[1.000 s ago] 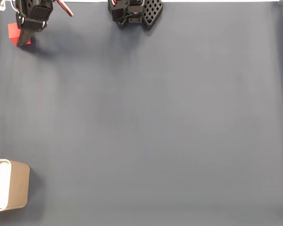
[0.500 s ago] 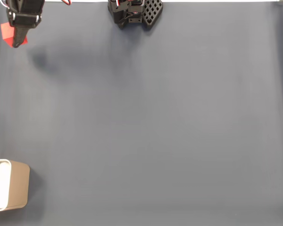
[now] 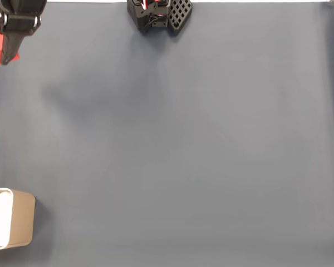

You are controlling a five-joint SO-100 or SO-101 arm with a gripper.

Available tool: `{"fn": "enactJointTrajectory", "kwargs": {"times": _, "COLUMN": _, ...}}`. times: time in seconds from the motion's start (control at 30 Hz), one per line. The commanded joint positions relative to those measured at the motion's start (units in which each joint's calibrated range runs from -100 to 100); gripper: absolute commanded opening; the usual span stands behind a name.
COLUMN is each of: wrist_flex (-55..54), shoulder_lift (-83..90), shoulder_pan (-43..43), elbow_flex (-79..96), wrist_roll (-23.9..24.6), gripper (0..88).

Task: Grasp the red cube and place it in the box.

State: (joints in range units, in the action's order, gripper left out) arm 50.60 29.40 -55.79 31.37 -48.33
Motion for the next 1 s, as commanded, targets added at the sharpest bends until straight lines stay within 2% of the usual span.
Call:
{"fn": "enactJointTrajectory", "kwargs": {"times": 0.0, "wrist_flex": 0.4, "shoulder_lift": 2.6, "shoulder_pan": 3.4, "elbow_flex": -5.6, "wrist_roll": 0.2, "gripper": 0.0}}
{"fn": "enactJointTrajectory", "kwargs": {"times": 0.43, "wrist_flex": 2.3, "shoulder_lift": 1.0, "shoulder_pan": 12.6, "elbow_flex": -14.0, "wrist_roll": -0.8, "gripper": 0.0}}
{"fn": "enactJointTrajectory", "kwargs": {"times": 0.97, "wrist_flex": 4.6, "shoulder_lift": -9.6, "shoulder_pan": 20.1, "elbow_flex": -29.1, "wrist_roll": -0.9, "gripper": 0.0}}
